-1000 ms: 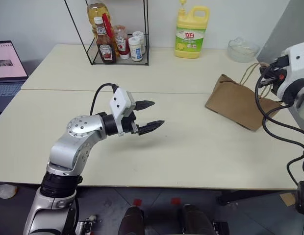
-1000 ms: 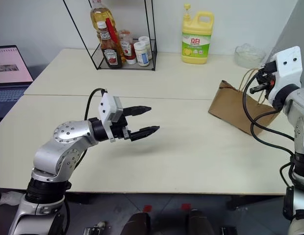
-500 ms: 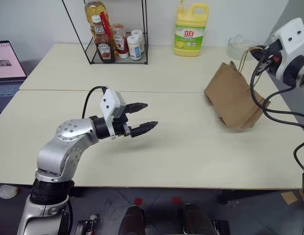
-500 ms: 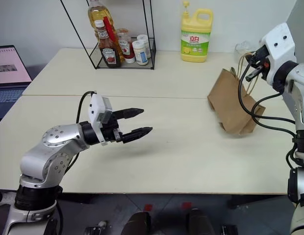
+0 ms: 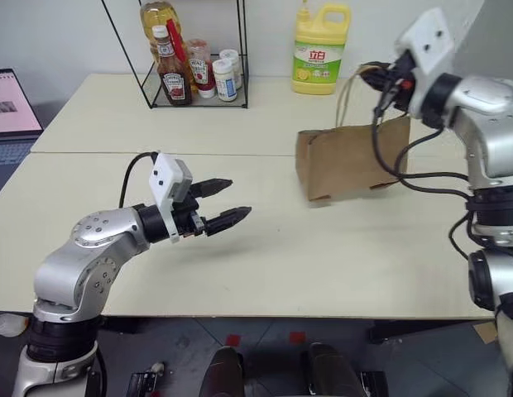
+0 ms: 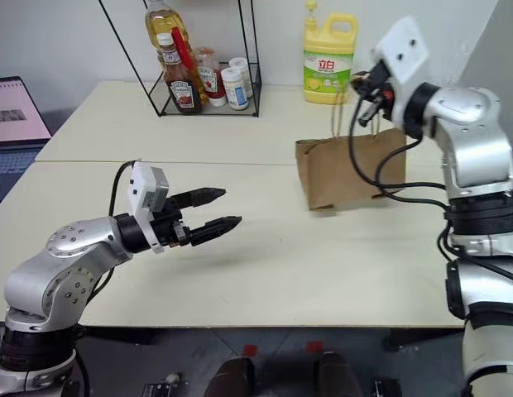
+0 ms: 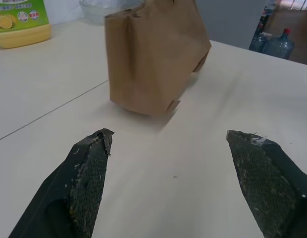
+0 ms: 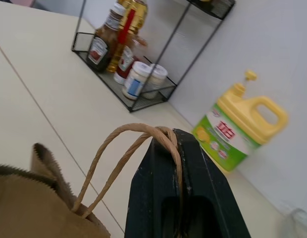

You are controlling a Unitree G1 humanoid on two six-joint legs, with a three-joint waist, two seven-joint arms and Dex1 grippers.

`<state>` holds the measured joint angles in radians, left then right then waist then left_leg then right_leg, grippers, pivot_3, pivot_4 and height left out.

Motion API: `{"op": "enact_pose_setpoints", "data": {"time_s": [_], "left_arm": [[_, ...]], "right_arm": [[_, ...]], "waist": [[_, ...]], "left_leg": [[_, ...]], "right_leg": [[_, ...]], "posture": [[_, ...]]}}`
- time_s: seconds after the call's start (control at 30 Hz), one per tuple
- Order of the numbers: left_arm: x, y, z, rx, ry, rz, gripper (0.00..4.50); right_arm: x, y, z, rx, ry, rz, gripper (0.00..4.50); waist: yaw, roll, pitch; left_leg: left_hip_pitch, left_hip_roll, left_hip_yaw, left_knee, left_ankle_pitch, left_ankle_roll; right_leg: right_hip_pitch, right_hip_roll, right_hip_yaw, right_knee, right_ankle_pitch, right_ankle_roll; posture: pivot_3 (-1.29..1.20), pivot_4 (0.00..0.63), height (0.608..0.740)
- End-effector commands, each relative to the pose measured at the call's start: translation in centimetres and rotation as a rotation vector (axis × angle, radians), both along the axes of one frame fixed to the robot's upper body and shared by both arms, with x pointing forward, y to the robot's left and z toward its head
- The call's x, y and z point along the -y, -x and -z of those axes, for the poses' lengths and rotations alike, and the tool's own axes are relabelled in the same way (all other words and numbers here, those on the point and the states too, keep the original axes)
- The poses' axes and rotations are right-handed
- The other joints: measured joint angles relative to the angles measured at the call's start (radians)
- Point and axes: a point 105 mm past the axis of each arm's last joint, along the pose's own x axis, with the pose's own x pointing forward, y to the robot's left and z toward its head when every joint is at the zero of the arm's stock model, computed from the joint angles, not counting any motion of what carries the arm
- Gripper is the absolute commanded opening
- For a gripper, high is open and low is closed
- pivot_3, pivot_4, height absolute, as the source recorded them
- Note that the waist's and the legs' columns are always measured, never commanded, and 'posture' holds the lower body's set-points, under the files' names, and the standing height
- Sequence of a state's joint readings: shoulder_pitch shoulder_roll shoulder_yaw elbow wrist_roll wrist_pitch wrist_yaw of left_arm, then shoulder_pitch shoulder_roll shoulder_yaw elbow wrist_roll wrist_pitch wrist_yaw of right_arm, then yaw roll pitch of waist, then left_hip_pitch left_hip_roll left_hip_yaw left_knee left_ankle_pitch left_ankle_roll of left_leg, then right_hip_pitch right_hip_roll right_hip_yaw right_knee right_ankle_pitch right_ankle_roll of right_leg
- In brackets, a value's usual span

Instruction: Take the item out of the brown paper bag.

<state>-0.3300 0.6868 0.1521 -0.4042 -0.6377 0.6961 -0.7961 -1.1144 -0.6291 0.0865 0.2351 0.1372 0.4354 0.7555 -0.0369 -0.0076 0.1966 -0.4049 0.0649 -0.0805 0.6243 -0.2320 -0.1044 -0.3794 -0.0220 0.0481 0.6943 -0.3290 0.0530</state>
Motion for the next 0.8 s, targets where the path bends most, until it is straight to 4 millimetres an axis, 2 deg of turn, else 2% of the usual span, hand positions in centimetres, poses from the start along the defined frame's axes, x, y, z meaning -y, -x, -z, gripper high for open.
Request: {"op": "enact_pose_setpoints", "data": {"time_s": [0.03,0.4,0.67,0.8], "left_arm": [[-0.5,0.2,-1.3,0.052,0.003,-0.017,3.93],[-1.7,0.3,-1.4,0.055,0.017,-0.081,3.93],[-2.3,0.4,-0.9,0.045,0.006,-0.103,3.93],[-2.3,0.4,-0.9,0.045,0.006,-0.104,3.93]], "right_arm": [[-2.8,1.7,-3.4,0.116,-0.004,-0.092,0.02],[-8.2,1.2,-3.0,0.109,0.003,-0.24,0.02],[-11.1,0.8,-2.4,0.075,-0.005,-0.265,0.02],[-11.7,0.8,-1.8,0.063,0.016,-0.269,0.02]], "waist": [[0.001,0.0,0.0],[0.002,0.0,0.0],[0.002,0.0,0.0],[0.001,0.0,0.0]], "left_leg": [[-0.001,0.0,0.0,0.0,0.0,0.0],[-0.005,0.0,0.0,0.001,0.0,0.0],[-0.008,0.0,0.0,0.002,0.001,-0.001],[-0.008,0.0,0.0,0.002,0.001,-0.002]], "right_leg": [[-0.001,0.0,0.0,0.0,0.0,0.0],[-0.006,0.0,0.0,0.003,0.0,0.0],[-0.009,0.0,-0.001,0.003,0.0,0.0],[-0.009,0.0,-0.001,0.004,0.0,0.0]], "posture": [[0.0,0.15,0.74],[0.0,0.15,0.74],[0.0,0.15,0.74],[0.0,0.15,0.74]]}}
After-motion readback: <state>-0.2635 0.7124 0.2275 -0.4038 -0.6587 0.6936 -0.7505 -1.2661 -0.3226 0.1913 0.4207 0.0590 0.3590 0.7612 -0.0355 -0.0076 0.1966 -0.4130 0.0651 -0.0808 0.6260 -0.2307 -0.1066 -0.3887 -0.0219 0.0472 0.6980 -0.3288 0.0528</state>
